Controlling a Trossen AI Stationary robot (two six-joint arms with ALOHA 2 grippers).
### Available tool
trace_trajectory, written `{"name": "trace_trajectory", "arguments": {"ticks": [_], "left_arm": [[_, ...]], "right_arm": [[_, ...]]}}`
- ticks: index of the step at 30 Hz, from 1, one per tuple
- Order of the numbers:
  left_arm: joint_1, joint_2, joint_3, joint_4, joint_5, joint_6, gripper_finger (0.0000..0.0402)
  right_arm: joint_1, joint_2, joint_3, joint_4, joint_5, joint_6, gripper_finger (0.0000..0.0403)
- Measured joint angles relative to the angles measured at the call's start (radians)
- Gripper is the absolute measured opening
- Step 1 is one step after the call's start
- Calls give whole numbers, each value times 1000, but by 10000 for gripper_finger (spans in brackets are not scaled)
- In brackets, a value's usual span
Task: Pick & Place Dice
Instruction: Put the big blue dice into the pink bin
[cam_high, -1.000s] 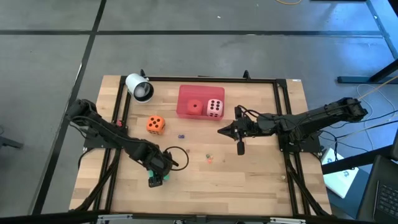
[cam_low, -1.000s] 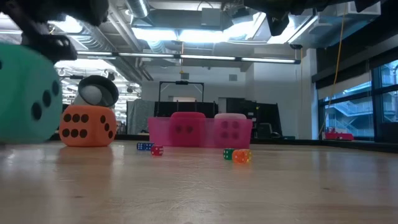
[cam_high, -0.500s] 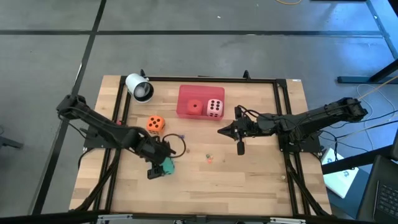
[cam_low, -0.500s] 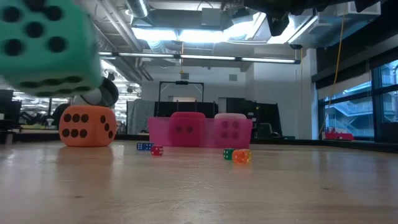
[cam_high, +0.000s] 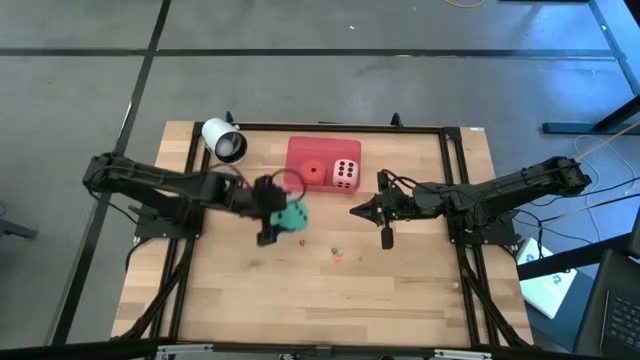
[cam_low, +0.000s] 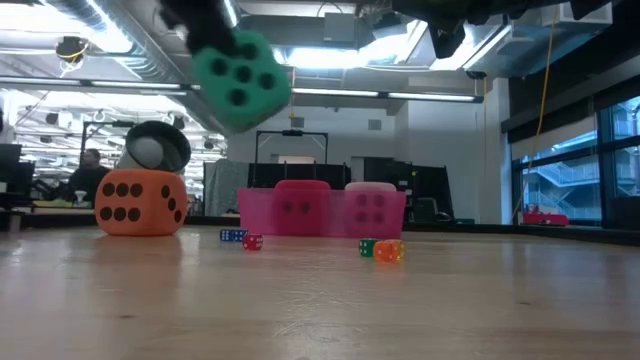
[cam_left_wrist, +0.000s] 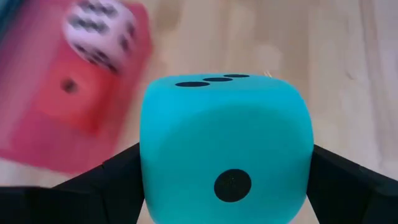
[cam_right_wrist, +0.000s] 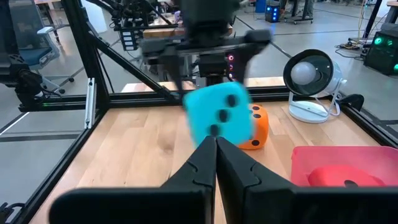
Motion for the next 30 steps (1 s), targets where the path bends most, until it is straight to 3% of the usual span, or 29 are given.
{"name": "trace_trajectory", "arguments": {"ticks": [9,14,22,30], "left_arm": [[283,43,72,70,27,181,342],[414,110,145,77,28,254,342],[568,289,262,68,110,332,342],[656,429,343,64,116,360,342]], "right_arm": [[0,0,0,-4,7,-1,11],[-1,0,0,-5,89,-1,11],[-13,0,0,-20,97,-4,11],[-29,0,0,-83,97,-5,11]]}}
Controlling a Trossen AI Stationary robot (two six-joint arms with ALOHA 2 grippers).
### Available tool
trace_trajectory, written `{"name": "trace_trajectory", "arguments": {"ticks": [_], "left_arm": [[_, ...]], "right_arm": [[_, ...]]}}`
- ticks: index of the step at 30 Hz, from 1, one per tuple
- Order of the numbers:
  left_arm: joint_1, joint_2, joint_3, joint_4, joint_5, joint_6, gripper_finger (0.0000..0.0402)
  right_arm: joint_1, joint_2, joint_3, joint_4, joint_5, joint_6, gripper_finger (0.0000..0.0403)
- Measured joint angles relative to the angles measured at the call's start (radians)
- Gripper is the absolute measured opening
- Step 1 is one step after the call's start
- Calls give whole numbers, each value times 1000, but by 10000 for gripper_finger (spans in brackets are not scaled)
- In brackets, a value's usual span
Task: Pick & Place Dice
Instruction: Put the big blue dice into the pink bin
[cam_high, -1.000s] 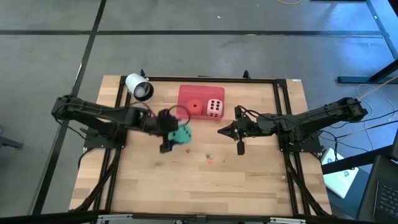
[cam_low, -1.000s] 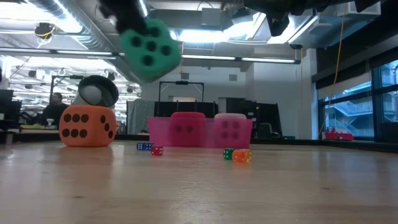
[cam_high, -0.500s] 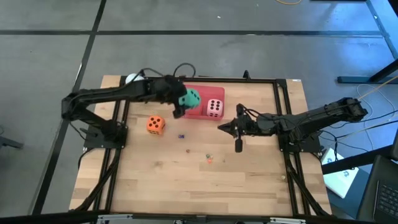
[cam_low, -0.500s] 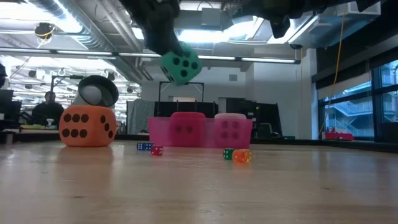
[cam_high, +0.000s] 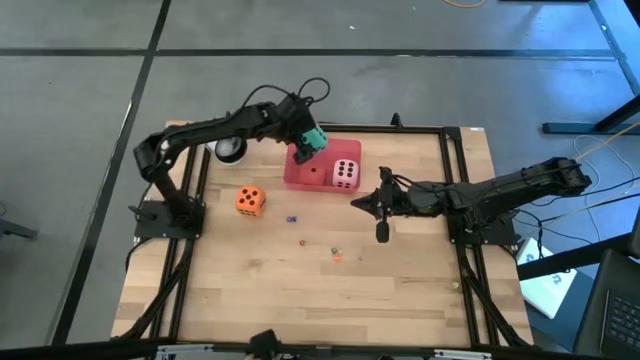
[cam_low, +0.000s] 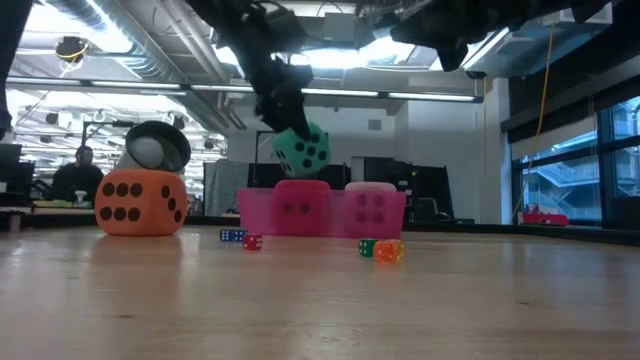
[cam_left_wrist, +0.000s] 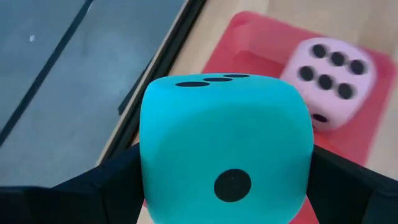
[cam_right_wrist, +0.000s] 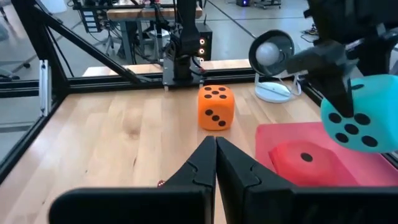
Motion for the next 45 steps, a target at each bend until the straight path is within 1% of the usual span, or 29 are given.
{"name": "trace_trajectory", "arguments": {"ticks": [4,9,16,20,29,37,41,45], "left_arm": [[18,55,34,-21,-1,0,343],[17,89,41,-45,-15,38,343],[13,94,41,-128,-18,108,343],[13,94,41,-182,-22,114,343],[8,94,41,-188,-5,68,343],[4,94,41,-199,8,101,343],[2,94,41,-220,-2,120,355],[-1,94,41,-239,-9,122,382]], "right_arm": [[-4,0,0,-4,0,0,11],[-5,0,0,-22,0,-7,11],[-5,0,0,-37,0,-10,11],[-5,0,0,-37,0,-10,11],[-4,0,0,-37,0,-9,11],[-4,0,0,-38,0,1,11],[-4,0,0,-38,0,1,11],[-4,0,0,-40,0,1,11]]}}
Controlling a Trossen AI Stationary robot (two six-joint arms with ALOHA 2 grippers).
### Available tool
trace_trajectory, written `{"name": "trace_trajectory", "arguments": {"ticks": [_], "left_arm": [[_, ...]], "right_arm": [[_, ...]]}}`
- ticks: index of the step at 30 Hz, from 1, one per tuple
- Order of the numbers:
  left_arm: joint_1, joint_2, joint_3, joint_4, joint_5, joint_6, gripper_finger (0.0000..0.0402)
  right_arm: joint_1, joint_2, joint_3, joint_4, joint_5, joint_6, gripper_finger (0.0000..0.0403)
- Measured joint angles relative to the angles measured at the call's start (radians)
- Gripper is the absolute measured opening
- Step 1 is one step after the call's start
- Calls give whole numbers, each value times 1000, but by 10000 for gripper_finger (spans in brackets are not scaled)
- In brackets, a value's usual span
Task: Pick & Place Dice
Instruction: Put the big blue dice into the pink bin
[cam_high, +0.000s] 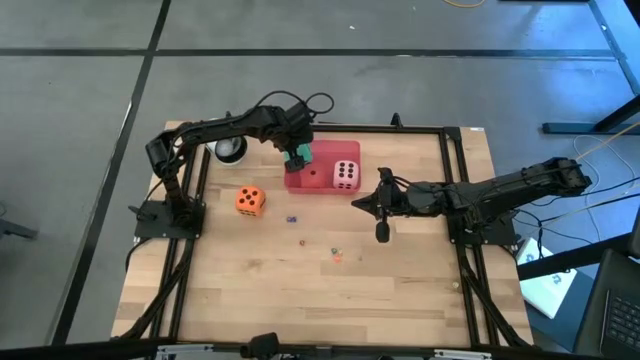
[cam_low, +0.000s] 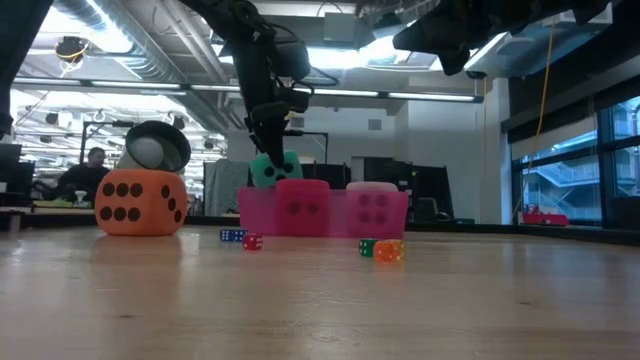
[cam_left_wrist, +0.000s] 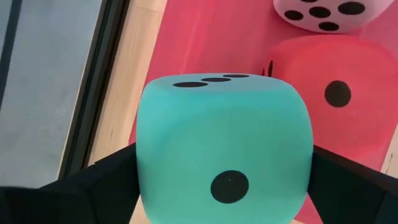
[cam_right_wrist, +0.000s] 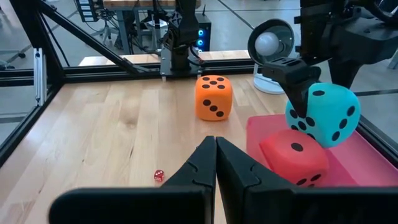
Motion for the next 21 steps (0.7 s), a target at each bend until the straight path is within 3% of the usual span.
{"name": "trace_trajectory", "arguments": {"ticks": [13,21], "left_arm": [[5,-1,3,-61,26,-30,400],[2,-4,156,-84,74,-1,400]], "right_arm": [[0,0,0,-5,0,0,11],[0,0,0,-5,0,1,11]]}}
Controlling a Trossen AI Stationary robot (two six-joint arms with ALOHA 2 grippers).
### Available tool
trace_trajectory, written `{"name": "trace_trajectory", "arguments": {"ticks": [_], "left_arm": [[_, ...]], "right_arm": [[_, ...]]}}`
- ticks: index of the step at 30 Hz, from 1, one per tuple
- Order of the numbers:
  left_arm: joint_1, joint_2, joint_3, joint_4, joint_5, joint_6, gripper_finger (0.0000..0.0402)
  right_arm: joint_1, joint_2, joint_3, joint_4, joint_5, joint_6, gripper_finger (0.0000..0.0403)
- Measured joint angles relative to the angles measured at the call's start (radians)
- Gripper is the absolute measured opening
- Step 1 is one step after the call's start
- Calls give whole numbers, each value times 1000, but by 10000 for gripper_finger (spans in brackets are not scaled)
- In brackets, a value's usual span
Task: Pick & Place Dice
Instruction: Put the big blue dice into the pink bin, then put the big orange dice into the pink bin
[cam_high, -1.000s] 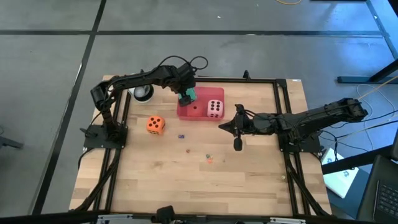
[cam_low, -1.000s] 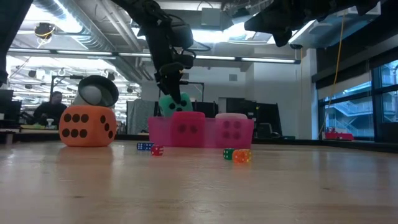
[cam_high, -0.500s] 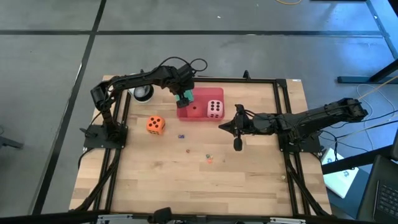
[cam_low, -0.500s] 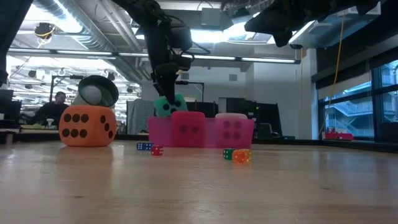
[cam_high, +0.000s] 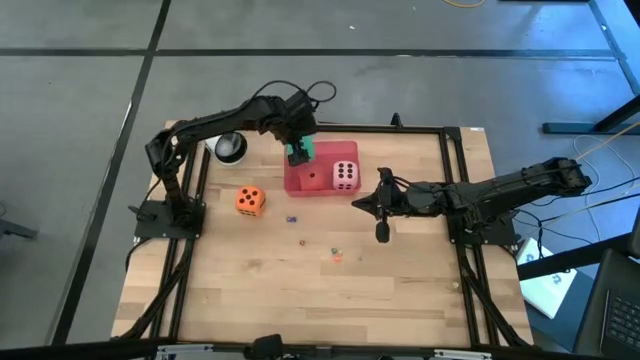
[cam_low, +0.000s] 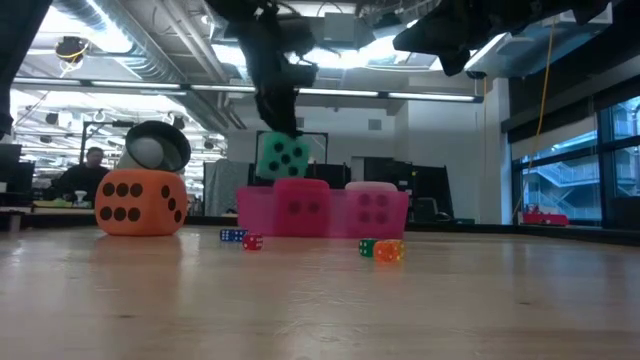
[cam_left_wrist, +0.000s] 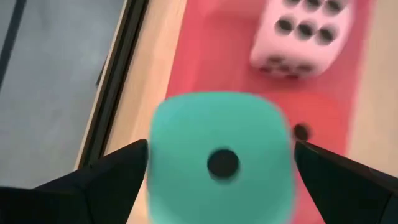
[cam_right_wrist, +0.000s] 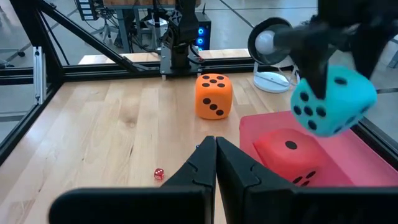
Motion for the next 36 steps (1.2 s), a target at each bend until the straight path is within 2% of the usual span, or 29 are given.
{"name": "trace_trajectory", "arguments": {"ticks": [3,19,24,28,36], "left_arm": [[-3,-1,28,-22,22,1,400],[-7,-1,27,-48,0,1,400],[-7,-1,27,-67,2,-95,400],[-8,0,27,-192,53,-60,400],[-63,-24,26,-502,-4,-208,400]], "right_arm": [[0,0,0,0,0,0,11],[0,0,0,0,0,3,11],[0,0,0,0,0,2,11],[0,0,0,0,0,2,11],[0,0,0,-1,0,-5,11]]}}
